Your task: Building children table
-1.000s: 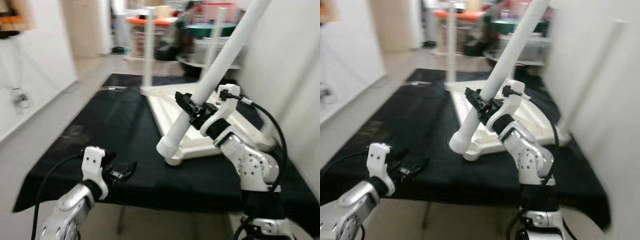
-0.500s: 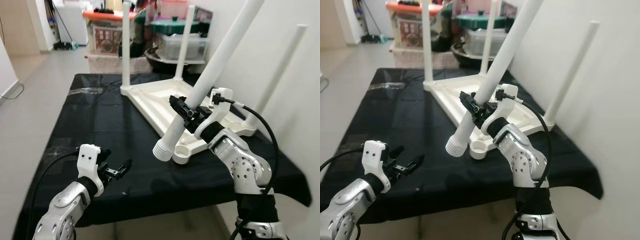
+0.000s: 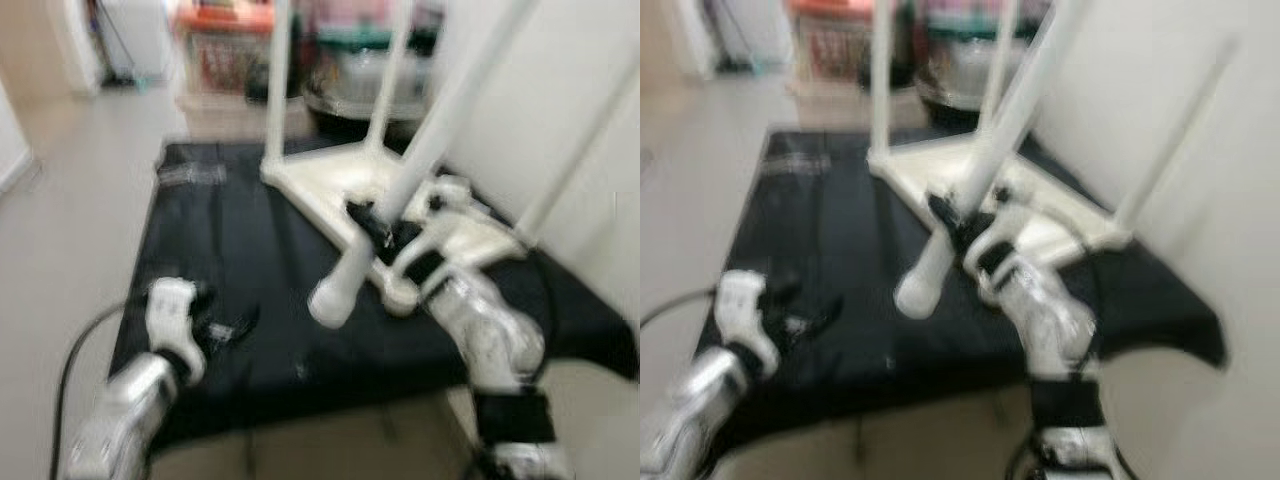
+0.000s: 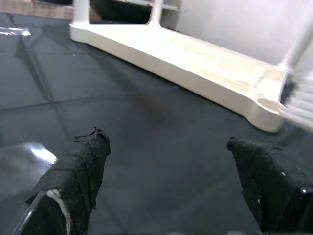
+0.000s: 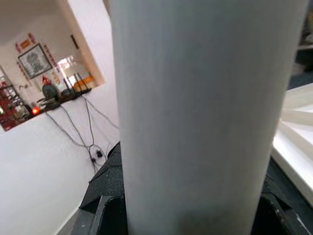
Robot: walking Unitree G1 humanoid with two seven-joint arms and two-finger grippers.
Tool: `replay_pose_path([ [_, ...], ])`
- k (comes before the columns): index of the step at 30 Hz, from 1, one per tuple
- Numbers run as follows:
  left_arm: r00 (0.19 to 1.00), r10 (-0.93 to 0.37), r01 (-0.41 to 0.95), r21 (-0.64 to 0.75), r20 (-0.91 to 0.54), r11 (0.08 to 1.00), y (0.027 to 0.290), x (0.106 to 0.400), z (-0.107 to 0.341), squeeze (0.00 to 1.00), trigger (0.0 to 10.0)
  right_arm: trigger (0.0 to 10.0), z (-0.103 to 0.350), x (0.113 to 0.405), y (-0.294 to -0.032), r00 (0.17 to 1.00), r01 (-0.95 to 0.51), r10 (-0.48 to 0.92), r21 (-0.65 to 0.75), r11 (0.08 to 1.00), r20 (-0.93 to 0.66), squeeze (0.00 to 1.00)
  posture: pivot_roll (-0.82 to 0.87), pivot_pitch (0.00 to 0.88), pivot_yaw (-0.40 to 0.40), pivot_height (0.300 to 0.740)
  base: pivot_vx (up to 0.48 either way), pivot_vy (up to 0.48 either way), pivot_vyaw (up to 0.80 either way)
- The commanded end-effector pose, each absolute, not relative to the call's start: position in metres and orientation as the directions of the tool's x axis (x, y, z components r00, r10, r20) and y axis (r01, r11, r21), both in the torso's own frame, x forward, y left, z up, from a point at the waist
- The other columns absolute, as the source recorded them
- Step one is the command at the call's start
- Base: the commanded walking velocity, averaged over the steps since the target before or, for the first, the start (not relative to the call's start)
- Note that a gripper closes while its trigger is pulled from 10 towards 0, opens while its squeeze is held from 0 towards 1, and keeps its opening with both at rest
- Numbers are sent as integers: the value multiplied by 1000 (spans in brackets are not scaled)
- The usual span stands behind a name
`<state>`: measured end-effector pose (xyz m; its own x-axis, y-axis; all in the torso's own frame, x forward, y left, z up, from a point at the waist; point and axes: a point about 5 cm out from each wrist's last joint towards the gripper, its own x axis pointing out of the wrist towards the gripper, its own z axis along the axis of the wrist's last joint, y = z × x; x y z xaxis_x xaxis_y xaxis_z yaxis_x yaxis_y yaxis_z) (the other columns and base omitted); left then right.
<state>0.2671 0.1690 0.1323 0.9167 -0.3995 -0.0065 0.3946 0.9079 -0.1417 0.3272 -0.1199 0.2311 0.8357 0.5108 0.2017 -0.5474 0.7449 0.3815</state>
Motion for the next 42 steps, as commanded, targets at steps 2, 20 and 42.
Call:
replay_pose_path([
  [2,906,-423,418,-149,-1,896,162,267,132,0,10000,0,235,327,-126,844,-537,493,358,764,213,0,75,0,-71,740,244,0,0],
  [20,901,-434,428,-144,-9,892,159,267,130,0,10000,0,236,330,-128,841,-541,498,331,773,211,0,73,0,-73,740,228,0,0],
  [42,899,-438,431,-137,-19,892,158,265,127,0,10000,0,236,332,-128,835,-550,510,305,777,206,0,72,0,-74,740,109,0,0],
])
